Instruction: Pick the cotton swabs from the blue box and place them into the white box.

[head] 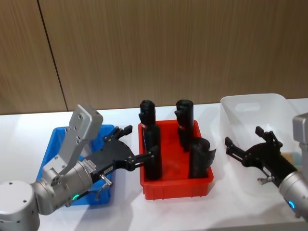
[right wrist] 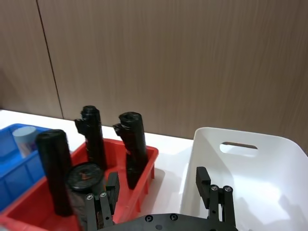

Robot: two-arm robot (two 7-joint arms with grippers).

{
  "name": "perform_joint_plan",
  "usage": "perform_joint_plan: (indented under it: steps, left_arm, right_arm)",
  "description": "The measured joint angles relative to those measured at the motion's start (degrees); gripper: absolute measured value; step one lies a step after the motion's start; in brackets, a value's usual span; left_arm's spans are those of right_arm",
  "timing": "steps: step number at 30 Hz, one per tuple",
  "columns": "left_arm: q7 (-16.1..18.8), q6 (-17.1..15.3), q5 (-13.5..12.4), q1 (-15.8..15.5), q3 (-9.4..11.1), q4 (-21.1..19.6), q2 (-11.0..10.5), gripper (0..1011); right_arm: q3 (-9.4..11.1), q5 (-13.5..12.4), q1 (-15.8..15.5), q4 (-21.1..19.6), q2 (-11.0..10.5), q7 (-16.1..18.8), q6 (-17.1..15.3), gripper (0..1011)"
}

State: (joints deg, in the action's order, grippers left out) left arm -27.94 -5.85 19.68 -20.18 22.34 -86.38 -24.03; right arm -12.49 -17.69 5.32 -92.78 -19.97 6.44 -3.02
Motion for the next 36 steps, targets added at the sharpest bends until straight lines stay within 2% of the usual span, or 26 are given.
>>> perform_joint_plan:
  steps: [13, 36]
  left_arm:
    - [9.6, 1.8, -2.9, 2.3, 1.3, -2.4, 0.8, 1004]
    - [25.9, 4.8, -7.8, 6.3, 3.5, -6.5, 2.1, 1004]
  right_arm:
    - [-0.5, 1.2, -5.7, -7.8, 0.6, -2.4, 1.0, 1002]
    - [-0.4, 1.2, -6.2, -8.5, 0.6, -2.7, 1.1, 1001]
